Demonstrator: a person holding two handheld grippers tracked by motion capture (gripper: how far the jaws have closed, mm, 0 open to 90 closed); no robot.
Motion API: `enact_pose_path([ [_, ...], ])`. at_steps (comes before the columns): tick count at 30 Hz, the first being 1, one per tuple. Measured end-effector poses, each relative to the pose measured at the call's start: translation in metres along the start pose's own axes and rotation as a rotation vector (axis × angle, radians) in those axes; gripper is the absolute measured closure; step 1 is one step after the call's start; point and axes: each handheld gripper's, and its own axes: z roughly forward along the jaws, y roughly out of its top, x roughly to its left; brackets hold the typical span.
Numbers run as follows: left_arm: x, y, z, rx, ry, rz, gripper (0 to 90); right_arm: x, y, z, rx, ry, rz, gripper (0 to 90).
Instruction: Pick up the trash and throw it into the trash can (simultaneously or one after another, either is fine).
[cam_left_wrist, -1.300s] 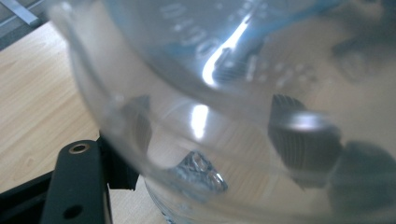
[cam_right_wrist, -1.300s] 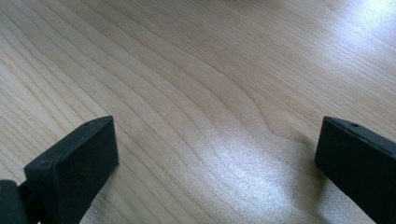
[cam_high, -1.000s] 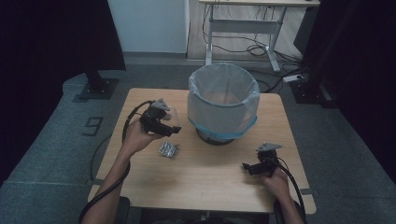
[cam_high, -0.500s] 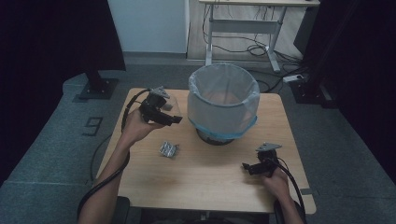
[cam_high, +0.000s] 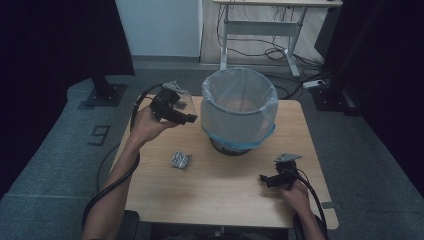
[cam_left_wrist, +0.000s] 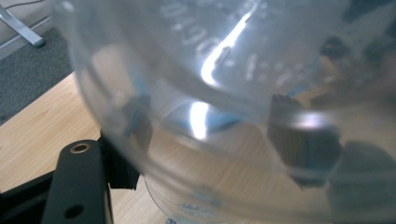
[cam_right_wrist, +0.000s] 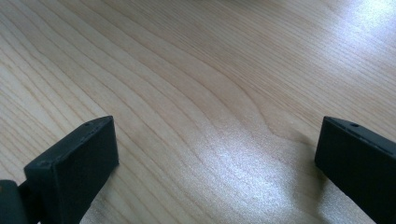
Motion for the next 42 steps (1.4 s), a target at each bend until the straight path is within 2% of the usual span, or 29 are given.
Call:
enact_pose_path([
  [17,0.004,0.032,-0.016,-0.016,0.018,-0.001,31.9,0.0,0.0,0.0,0.0,0.0,0.002,0.0],
  [21,0.004,0.04,-0.017,-0.023,0.01,-0.001,31.9,0.0,0.0,0.0,0.001,0.0,0.0,0.0],
  [28,0.003,0.053,-0.016,-0.028,0.006,0.005,31.9,0.0,0.0,0.0,-0.001,0.0,0.0,0.0],
  [42,-0.002,0.09,0.001,-0.036,0.004,0.02,31.9,0.0,0.0,0.0,-0.001,0.001,0.0,0.0],
])
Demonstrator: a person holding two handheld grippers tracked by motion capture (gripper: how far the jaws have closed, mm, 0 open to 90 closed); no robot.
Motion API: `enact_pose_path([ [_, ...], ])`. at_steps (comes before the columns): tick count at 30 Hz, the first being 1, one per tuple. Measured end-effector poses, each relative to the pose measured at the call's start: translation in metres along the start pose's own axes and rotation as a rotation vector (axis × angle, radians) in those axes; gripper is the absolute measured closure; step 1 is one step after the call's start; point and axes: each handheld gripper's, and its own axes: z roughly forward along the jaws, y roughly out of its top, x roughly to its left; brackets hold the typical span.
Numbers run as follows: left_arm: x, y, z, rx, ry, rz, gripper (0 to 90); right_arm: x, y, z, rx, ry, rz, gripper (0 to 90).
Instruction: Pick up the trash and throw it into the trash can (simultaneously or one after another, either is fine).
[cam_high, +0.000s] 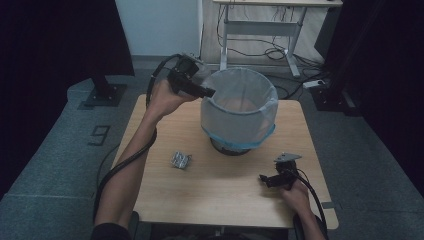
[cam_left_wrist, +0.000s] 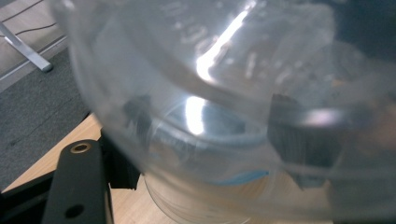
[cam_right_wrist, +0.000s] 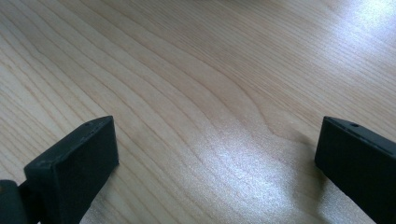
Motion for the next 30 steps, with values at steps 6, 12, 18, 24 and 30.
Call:
enact_pose_path([
  [6,0.0,0.01,0.009,-0.005,-0.007,-0.003,31.9,0.0,0.0,0.0,0.0,0.0,0.0,0.0],
  [12,-0.003,0.019,0.021,-0.011,-0.012,0.001,31.9,0.0,0.0,0.0,0.0,0.0,0.0,0.0],
  [18,-0.005,0.03,0.036,-0.022,-0.004,0.001,31.9,0.0,0.0,0.0,0.0,-0.001,-0.001,0.0],
  [24,-0.006,0.037,0.05,-0.037,-0.001,0.003,31.9,0.0,0.0,0.0,0.0,0.0,0.0,0.0],
  [30,-0.007,0.043,0.066,-0.037,0.011,0.0,31.7,0.0,0.0,0.0,0.0,0.0,0.0,0.0],
])
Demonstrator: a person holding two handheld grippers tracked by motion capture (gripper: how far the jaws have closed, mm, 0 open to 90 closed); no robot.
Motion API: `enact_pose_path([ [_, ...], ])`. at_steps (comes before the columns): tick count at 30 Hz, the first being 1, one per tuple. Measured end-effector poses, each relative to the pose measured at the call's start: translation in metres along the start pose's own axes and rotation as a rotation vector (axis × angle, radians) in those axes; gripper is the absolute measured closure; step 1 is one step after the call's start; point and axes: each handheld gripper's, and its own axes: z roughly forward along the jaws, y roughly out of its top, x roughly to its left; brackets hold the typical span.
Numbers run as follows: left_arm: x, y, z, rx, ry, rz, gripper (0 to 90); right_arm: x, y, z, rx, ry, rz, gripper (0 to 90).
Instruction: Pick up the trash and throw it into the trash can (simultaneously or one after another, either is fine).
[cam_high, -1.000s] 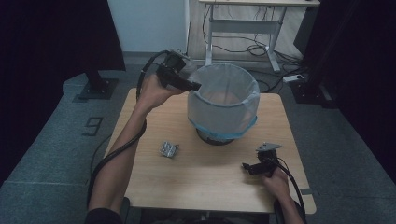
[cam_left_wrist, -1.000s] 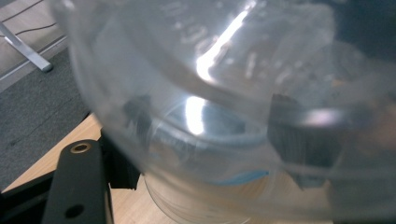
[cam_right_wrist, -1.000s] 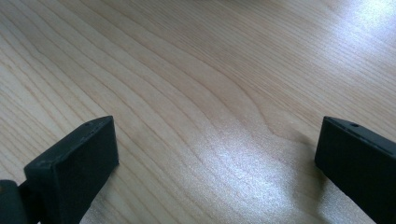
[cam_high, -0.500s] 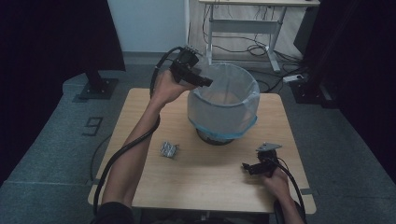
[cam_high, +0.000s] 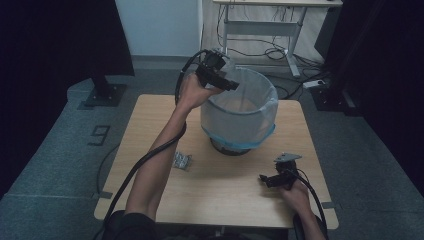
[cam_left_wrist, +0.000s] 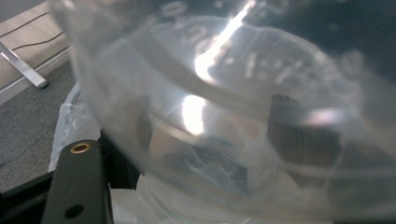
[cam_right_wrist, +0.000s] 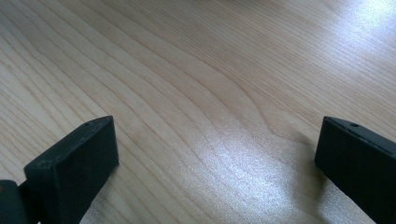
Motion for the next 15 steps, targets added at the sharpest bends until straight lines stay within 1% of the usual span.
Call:
enact_pose_path([
  [4,-0.001,0.002,0.011,0.002,-0.002,-0.009,31.6,0.0,0.0,0.0,0.0,0.001,-0.001,0.0],
  [12,-0.004,-0.001,0.037,0.056,0.0,0.002,30.7,0.0,0.0,0.0,0.0,0.0,0.0,0.0],
  [14,-0.004,-0.002,0.041,0.064,0.0,-0.001,28.4,0.0,0.0,0.0,0.0,0.0,0.0,0.0],
  [15,-0.003,-0.002,0.043,0.066,0.002,-0.007,24.3,0.0,0.0,0.0,0.001,0.0,0.0,0.0],
])
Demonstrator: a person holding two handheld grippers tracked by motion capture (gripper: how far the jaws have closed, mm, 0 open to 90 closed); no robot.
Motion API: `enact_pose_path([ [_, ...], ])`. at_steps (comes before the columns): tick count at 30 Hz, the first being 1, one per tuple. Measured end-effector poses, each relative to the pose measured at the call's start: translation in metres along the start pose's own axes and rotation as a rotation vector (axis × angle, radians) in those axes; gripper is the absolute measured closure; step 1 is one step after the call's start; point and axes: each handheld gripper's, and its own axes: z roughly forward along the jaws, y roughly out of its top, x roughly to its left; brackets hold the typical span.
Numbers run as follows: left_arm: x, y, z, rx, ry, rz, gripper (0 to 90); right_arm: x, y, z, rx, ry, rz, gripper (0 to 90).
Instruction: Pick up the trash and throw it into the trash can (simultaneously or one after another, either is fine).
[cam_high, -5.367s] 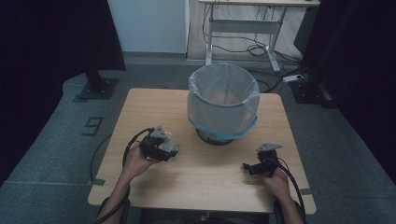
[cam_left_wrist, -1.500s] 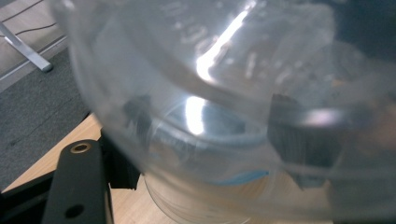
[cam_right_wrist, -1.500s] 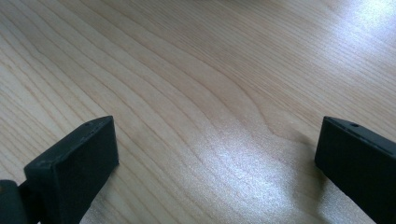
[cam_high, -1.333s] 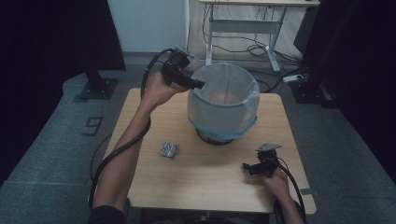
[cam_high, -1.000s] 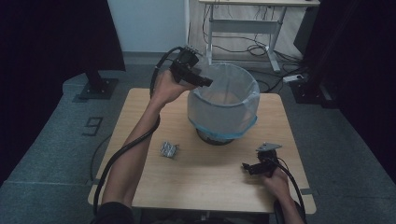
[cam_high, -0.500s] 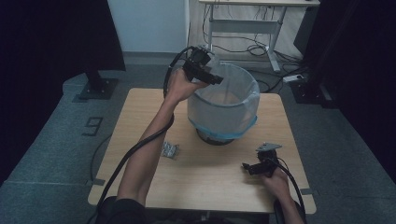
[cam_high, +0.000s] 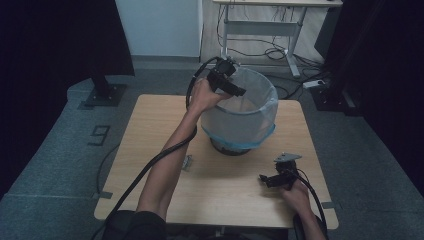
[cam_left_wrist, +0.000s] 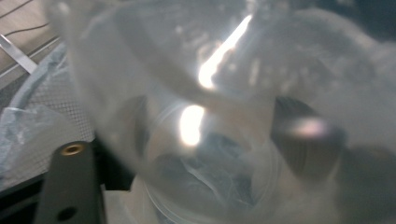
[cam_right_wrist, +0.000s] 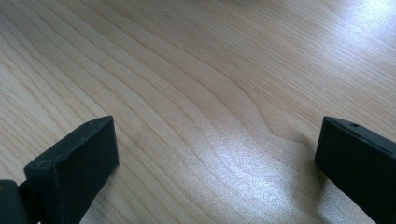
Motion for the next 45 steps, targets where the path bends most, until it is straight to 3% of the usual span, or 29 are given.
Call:
enact_pose_path([
  [2,0.0,0.0,0.002,0.018,0.021,0.002,12.7,0.0,0.0,0.0,-0.001,0.0,-0.001,0.0],
  [6,0.0,-0.002,0.0,0.03,0.026,0.013,0.0,0.0,0.0,0.0,-0.001,0.0,-0.001,0.0],
  [13,0.0,-0.006,-0.016,0.009,0.003,0.026,0.0,0.0,0.0,0.0,-0.001,0.0,-0.001,0.0],
  [20,0.003,-0.015,-0.035,-0.029,-0.016,0.015,0.0,0.0,0.0,0.0,-0.001,0.0,-0.001,0.0],
  [31,0.005,-0.026,-0.059,-0.051,-0.006,0.023,0.0,0.0,0.0,0.0,-0.001,-0.001,-0.001,0.0],
  [43,0.013,-0.051,-0.086,-0.062,-0.004,0.035,0.0,0.0,0.0,0.0,-0.001,0.0,0.0,0.0],
  [45,0.018,-0.059,-0.093,-0.088,0.003,0.021,0.0,0.0,0.0,0.0,-0.001,0.0,0.0,0.0],
])
